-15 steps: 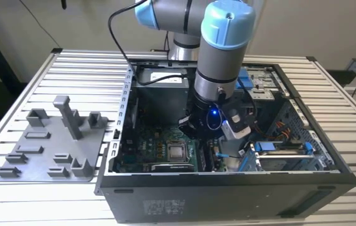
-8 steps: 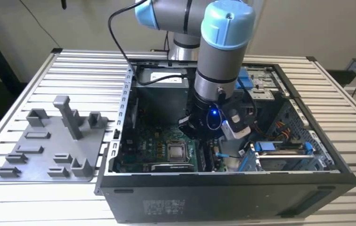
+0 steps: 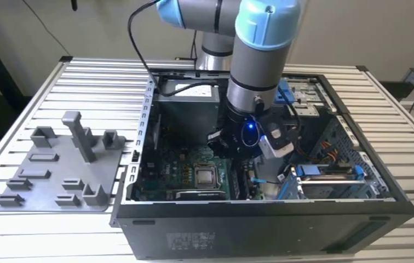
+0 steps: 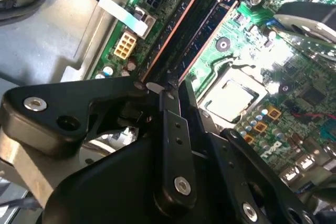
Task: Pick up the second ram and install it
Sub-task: 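Insert the second ram into the second slot, then press down the second ram until it locks into place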
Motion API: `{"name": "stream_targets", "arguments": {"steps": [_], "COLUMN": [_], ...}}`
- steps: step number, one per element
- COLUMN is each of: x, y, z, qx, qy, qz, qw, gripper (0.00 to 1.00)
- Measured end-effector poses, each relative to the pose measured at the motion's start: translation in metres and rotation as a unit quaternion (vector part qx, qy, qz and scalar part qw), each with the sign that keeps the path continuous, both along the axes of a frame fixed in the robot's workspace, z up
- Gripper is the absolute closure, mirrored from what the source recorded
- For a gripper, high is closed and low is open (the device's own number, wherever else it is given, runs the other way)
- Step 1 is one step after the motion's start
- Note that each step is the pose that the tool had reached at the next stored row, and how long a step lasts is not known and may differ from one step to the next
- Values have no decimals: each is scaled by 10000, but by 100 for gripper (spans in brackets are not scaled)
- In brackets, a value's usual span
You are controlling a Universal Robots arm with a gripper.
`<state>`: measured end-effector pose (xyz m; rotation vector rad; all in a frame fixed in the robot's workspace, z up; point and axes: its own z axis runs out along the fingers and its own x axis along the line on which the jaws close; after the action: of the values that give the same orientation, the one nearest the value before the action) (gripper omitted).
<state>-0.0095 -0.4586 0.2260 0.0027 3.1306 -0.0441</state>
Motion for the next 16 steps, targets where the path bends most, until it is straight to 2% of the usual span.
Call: {"name": "stream_targets", "arguments": {"steps": [6,11,13,15,16], "x": [0,1,1,1,1], "y": [0,0,0,0,0], "z": [267,279,280,281,281], "qx": [0,1,0,0,0], "qy": [0,0,0,0,0], "qz": [1,1,1,1,1], "qw": [10000,10000,10000,10000,10000], "gripper": [78,78,81,89,89]}}
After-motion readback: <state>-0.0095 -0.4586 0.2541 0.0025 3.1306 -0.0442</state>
